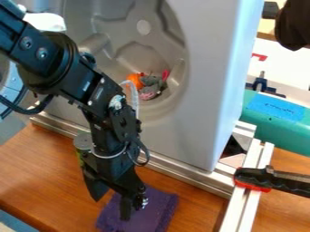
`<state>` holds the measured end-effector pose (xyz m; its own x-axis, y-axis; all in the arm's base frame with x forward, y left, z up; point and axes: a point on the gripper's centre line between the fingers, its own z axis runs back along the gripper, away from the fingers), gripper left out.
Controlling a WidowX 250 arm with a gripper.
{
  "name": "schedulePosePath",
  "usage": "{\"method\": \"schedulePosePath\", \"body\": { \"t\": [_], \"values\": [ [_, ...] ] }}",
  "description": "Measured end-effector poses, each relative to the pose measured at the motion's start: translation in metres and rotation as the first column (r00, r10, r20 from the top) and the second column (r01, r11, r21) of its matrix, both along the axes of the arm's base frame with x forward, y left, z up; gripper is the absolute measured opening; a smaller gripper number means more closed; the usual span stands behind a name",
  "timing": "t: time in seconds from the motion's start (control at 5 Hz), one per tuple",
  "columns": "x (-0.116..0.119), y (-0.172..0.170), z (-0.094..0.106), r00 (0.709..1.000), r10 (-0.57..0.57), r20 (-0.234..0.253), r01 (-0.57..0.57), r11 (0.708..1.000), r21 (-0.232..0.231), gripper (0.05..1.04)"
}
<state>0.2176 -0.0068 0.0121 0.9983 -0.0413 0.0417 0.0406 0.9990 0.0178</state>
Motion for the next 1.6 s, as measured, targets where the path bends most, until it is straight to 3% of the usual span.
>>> {"method": "schedulePosePath", "body": {
  "t": [0.2, 0.4, 0.6, 1.0, 1.4, 1.6],
  "values": [
    [-0.001, -0.001, -0.003, 1.000, -0.004, -0.011, 0.004, 1.000, -0.006, 1.001],
    [0.019, -0.002, -0.009, 0.999, -0.025, 0.041, 0.028, 0.996, -0.079, 1.001],
    [0.035, 0.000, -0.021, 0.994, 0.029, 0.103, -0.021, 0.996, -0.081, 1.001],
    [0.041, -0.009, -0.068, 0.998, 0.060, 0.027, -0.055, 0.989, -0.139, 1.001],
    [0.042, -0.004, -0.081, 0.994, 0.093, 0.055, -0.085, 0.988, -0.131, 1.001],
    [0.037, 0.033, -0.083, 0.988, 0.138, 0.066, -0.137, 0.990, -0.027, 1.001]
  ]
}}
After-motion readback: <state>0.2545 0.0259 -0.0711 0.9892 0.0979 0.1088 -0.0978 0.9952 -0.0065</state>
